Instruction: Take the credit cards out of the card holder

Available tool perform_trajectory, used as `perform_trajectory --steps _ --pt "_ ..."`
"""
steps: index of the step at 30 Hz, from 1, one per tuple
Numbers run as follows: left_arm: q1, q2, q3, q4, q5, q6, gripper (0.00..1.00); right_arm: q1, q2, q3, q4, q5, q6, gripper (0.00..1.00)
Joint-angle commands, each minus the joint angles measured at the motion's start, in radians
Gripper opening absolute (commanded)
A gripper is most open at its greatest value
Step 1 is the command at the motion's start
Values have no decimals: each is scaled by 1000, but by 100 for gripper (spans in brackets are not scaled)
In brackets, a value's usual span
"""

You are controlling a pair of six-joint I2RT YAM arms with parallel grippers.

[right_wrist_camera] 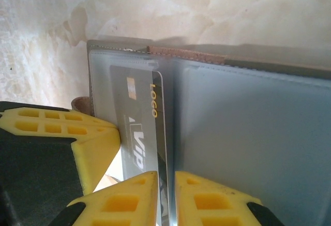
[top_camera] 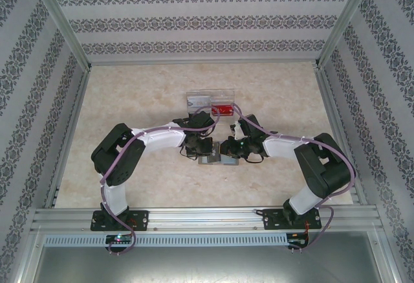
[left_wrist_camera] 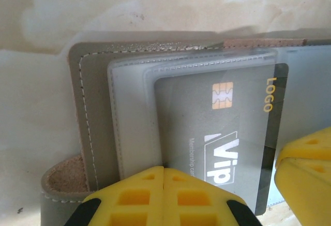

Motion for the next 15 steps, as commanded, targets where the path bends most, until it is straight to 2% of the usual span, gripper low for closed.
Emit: perform_trajectory --steps 1,7,8,12,15 --pt "-13 32 14 -23 -23 1 3 -6 27 12 15 -29 -17 19" --pt "-13 32 15 -22 -21 1 3 -4 53 14 24 -41 -19 19" --pt "-13 32 14 -23 -21 0 3 -4 55 14 25 -44 -19 17" --pt "-14 35 15 -24 -21 1 3 -4 52 12 39 -56 -14 0" --pt "-13 38 16 -29 -24 1 3 -8 39 5 41 -53 -16 0"
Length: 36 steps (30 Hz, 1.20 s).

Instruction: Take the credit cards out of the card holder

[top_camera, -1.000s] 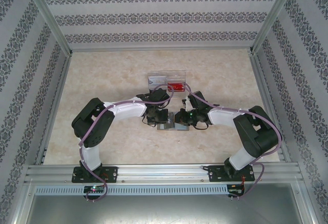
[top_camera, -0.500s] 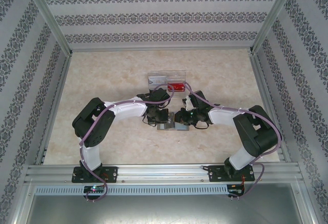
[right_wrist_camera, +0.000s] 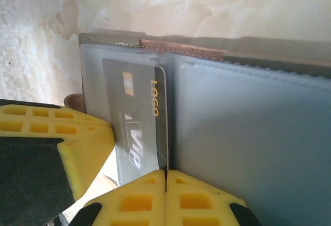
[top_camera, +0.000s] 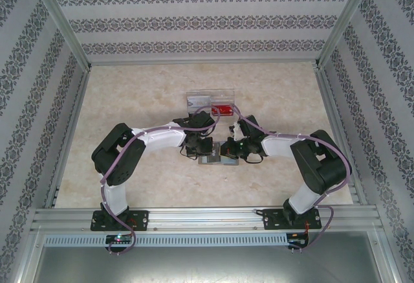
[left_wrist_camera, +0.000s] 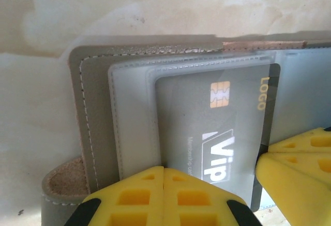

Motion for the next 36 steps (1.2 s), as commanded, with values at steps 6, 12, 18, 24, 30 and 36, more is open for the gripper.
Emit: perform_trajectory --steps 6,12,18,24,30,36 --pt "-8 35 8 -52 -45 1 0 -42 -50 -34 -2 10 -23 0" --pt "-5 33 1 -59 -47 2 0 -69 -62 -56 -16 -3 -36 0" --pt "-6 33 5 -56 -41 5 0 -73 -50 -48 0 -30 -33 11" --pt "-6 36 7 -50 -33 7 0 -69 -15 -30 34 -51 -24 22" --pt "-6 39 10 -48 -25 9 0 -58 24 -17 68 -74 -13 22" --pt "-6 36 8 -54 -33 9 0 -65 19 -29 56 -61 -23 7"
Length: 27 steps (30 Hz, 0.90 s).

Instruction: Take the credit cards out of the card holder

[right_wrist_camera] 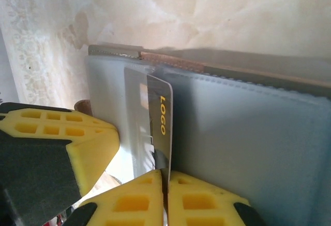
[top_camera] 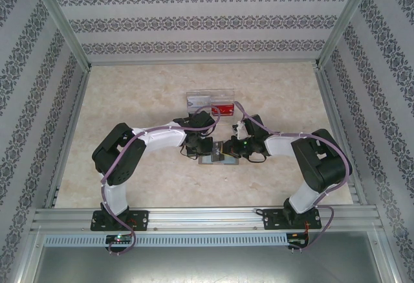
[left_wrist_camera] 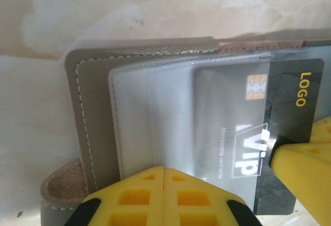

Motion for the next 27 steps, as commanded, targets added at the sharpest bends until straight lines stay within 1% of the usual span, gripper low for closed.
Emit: perform_trajectory --steps 1,3,5,16,25,27 --pt "-6 31 2 -53 -32 10 0 -8 3 -9 -8 14 -15 7" --pt "-6 30 1 -56 -34 12 0 -24 -5 -23 -12 11 -25 5" --pt "-5 32 1 -57 -34 12 0 -42 -16 -37 -19 5 -37 1" --pt "-4 27 5 -63 -36 18 0 -124 -150 -111 -56 -3 -55 0" --pt "-4 -6 32 -94 -53 23 0 -166 -337 -153 -112 24 -53 0" --pt "0 -26 54 -117 -63 26 7 -166 -380 -134 -150 34 -65 0"
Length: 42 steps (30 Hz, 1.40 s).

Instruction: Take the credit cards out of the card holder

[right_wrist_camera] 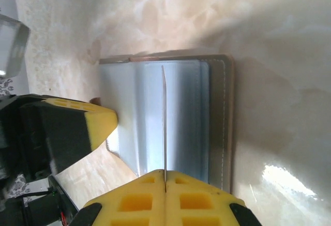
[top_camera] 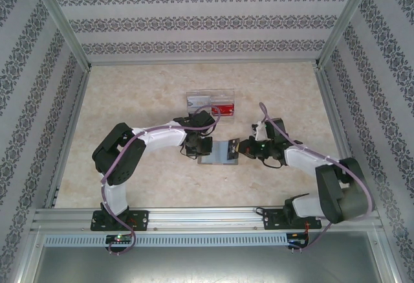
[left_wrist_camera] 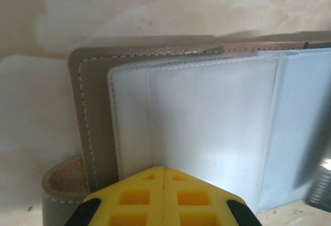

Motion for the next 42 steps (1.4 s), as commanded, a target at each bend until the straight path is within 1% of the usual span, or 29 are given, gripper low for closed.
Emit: perform_trajectory --steps 1,6,8,10,12,16,19,22,24,26,29,32,34,38,42 --pt "2 -36 47 -88 -48 22 10 -7 -64 28 -70 26 -36 0" --pt "16 -116 99 -145 -86 25 35 -6 -100 93 -136 33 -82 0" --pt "26 -154 106 -163 -102 19 44 -2 -101 118 -147 39 -99 0" --pt "45 -198 101 -171 -112 12 56 9 -98 154 -175 58 -122 0" --pt "65 -250 90 -176 -120 9 72 29 -87 206 -221 81 -168 0" --pt "121 -344 77 -197 -149 17 99 94 -69 308 -294 182 -262 0" --pt "187 -406 67 -206 -153 32 100 156 -58 375 -317 268 -355 0" --pt "251 -472 37 -196 -159 36 100 217 -16 459 -355 359 -480 0" --pt "293 -518 9 -175 -150 47 100 246 39 542 -401 399 -547 0" --pt "332 -552 -7 -172 -130 65 100 271 94 628 -451 413 -615 0" --pt "383 -592 -10 -195 -102 106 100 319 182 772 -550 468 -718 0" --pt "428 -628 -19 -208 -67 147 100 365 265 898 -632 524 -854 0" --pt "446 -653 -30 -210 -68 178 100 396 314 956 -670 582 -948 0" --pt "463 -699 -41 -220 -119 212 100 432 405 1049 -722 702 -1114 0" --pt "462 -725 -44 -229 -138 202 100 452 485 1108 -748 783 -1247 0"
